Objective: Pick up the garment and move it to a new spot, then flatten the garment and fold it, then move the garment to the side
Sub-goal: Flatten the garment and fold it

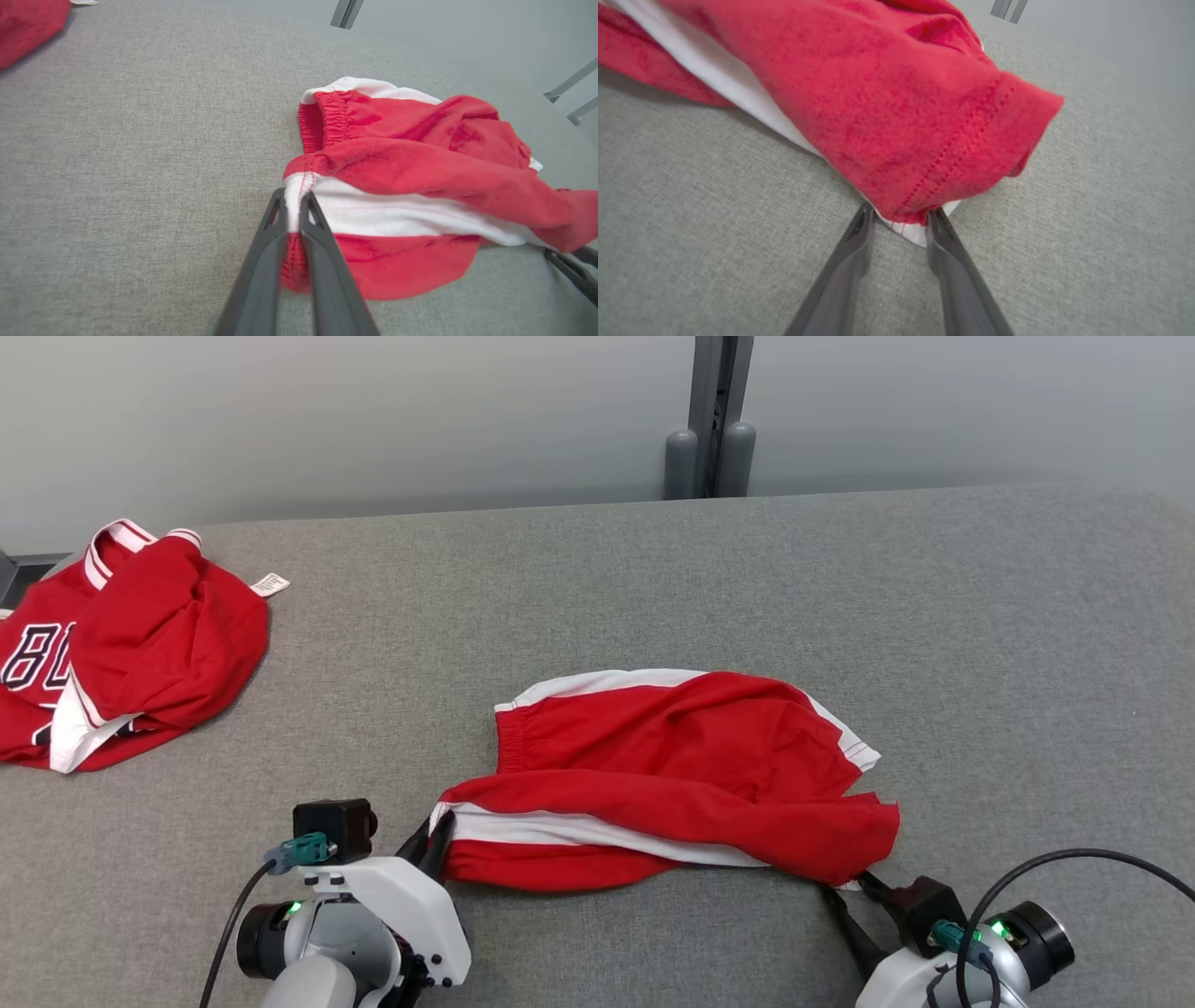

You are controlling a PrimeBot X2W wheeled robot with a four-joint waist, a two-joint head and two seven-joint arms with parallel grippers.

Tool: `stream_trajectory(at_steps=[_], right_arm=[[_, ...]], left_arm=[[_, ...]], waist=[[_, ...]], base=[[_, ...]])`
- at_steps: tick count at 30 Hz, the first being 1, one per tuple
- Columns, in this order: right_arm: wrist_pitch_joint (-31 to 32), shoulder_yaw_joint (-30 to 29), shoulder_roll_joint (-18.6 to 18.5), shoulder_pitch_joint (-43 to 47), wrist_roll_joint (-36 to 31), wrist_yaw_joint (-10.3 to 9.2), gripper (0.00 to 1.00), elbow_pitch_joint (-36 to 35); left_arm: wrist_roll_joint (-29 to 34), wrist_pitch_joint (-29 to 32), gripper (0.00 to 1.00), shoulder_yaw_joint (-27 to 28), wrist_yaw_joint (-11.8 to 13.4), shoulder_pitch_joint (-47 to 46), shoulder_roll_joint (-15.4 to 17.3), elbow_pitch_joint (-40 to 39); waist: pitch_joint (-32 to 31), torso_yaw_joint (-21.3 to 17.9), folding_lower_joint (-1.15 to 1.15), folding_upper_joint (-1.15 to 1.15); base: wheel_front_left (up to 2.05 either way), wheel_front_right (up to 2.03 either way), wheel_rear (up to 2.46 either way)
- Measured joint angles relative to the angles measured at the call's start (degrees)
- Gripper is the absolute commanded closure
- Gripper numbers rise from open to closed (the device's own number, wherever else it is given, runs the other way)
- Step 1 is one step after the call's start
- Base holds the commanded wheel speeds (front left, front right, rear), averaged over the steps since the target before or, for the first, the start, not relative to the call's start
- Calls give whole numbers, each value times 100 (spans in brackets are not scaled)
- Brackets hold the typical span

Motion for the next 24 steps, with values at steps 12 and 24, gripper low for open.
stream_trajectory(at_steps=[12,24], right_arm=[[-26,81,-4,-180,230,1,65,502],[-14,-151,53,-153,1548,1,100,-49]], left_arm=[[-51,-87,100,-15,7,-3,24,0],[-170,-427,100,51,-84,9,35,-125]], waist=[[-50,-55,0,0],[-128,-145,0,0]], base=[[0,0,0],[0,0,0]])
